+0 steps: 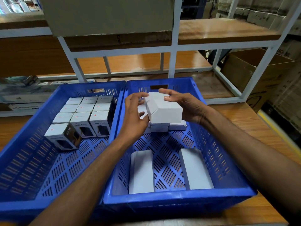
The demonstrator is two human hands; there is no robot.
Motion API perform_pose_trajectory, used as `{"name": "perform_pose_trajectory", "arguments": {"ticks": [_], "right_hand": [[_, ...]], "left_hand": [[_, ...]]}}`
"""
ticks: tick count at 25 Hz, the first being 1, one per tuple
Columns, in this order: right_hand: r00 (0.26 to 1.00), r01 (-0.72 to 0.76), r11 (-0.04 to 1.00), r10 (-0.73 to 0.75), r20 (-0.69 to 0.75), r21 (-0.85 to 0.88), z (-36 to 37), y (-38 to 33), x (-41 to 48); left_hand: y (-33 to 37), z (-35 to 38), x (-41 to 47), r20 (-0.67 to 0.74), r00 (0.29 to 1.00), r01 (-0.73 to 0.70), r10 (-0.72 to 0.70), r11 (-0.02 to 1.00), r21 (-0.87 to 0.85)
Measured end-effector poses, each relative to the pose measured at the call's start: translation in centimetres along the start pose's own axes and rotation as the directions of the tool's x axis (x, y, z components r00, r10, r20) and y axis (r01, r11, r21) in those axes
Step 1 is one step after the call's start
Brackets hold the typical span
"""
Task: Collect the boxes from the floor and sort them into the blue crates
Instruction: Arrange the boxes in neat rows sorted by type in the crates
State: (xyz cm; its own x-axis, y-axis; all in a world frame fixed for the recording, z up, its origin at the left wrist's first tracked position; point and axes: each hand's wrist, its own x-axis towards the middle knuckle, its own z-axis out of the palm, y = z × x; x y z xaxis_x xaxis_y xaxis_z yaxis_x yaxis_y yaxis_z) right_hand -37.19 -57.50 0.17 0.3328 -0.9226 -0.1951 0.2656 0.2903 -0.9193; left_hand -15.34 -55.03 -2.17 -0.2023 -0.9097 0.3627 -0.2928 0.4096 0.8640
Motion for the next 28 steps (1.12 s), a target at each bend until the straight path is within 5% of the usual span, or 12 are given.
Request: {"name": "perform_pose_trajectory", "arguments": {"ticks": [3,5,8,13,15,18,23,25,28], "right_hand": [[0.984,0.128,0.985,-0.112,-0.136,0.117,-0.4,0.2,1.0],[0.958,0.205,0.973,-0.176,-0.227,0.108,-0.9,0.3,1.4],[0.925,0.258,0.965,-0.261,-0.275,-0.047,-1.0,0.5,1.4],[0.848,0.332,0.862,-0.451,-0.279,-0.382,-0.8,0.8,1.1],[0.787,0.348,0.716,-0.574,-0.226,-0.605,-0.8,1.2,1.0],[0.643,0.334,0.287,-0.766,-0.005,-0.898,0.0,1.6,1.0],[0.360,0.242,-0.344,-0.836,0.414,-0.907,1.1,1.0,0.6],[0.211,0.167,-0.497,-0.826,0.523,-0.852,1.5,1.0,0.4],[0.061,0.038,-0.582,-0.810,0.583,-0.812,1.9,1.2,0.1]], "left_hand": [[0.5,0.0,0.2,0.074,0.927,0.372,-0.367,0.881,-0.294],[1.1,0.1,0.2,0.188,0.857,0.513,-0.479,0.764,-0.393],[1.7,0.2,0.1,0.253,0.851,0.525,-0.460,0.745,-0.411],[0.5,0.1,-0.1,0.106,0.910,0.413,-0.401,0.855,-0.314],[0.1,-0.1,-0.2,0.043,0.936,0.350,-0.350,0.908,-0.230],[-0.2,-0.3,0.0,-0.070,0.944,0.314,-0.322,0.943,-0.109],[-0.1,-0.2,0.1,-0.247,0.951,0.202,-0.189,0.979,0.028],[0.2,-0.3,-0.1,-0.335,0.939,0.129,-0.073,0.981,0.145],[-0.1,-0.8,0.0,-0.419,0.907,0.067,0.050,0.963,0.261]]}}
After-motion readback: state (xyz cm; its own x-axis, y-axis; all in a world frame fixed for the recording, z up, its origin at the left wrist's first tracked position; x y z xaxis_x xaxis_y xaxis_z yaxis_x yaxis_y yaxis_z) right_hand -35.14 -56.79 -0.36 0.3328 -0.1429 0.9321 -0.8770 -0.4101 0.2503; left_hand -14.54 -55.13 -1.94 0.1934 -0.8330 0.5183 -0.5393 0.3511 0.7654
